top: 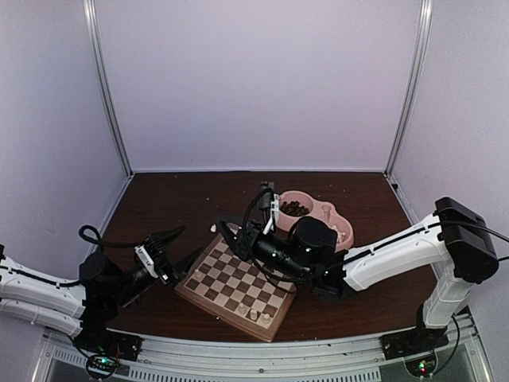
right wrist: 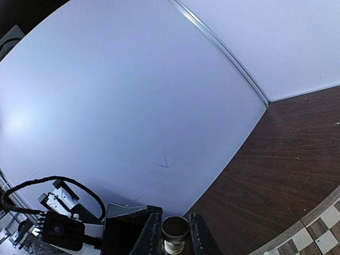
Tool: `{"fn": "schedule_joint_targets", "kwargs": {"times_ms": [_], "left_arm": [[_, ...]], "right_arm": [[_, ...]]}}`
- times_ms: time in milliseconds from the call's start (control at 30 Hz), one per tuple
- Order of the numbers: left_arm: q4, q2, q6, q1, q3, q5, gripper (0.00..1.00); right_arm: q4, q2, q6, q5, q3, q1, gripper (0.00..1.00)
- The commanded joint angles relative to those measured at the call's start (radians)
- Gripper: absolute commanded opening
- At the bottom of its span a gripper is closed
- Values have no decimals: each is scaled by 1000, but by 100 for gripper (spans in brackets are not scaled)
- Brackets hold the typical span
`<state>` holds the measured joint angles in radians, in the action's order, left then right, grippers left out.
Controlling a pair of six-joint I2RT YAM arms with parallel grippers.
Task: Set up the chess pieces on the board
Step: Pass from the right arm to the left
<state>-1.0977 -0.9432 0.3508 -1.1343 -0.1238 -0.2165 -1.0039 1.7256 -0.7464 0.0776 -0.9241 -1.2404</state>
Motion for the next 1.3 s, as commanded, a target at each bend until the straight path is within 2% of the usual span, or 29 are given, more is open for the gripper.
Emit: {"fn": "schedule_joint_targets", "kwargs": {"times_ms": [0, 167, 467, 633, 900, 1200, 1267], "left_arm": [[-19, 24, 15, -4, 19, -3, 56], [-11, 41, 13, -4, 25, 11, 56], [9, 23, 13, -3, 14, 26, 56], [9, 11, 13, -4, 13, 26, 56], [11, 21, 12, -4, 15, 26, 41], [-8, 56, 8, -4, 33, 33, 41], [-7, 55, 9, -4, 33, 34, 38]], "right_arm": [[-43, 48, -33, 90, -49, -26, 0], [-135, 94, -5, 171, -35, -62, 0], [-217, 166, 13, 166, -59, -89, 0], [-177, 187, 37, 147, -113, -104, 0], [-189, 219, 24, 144, -136, -111, 0], [-204, 253, -10, 139, -153, -117, 0], [-204, 253, -14, 136, -154, -116, 0]]}}
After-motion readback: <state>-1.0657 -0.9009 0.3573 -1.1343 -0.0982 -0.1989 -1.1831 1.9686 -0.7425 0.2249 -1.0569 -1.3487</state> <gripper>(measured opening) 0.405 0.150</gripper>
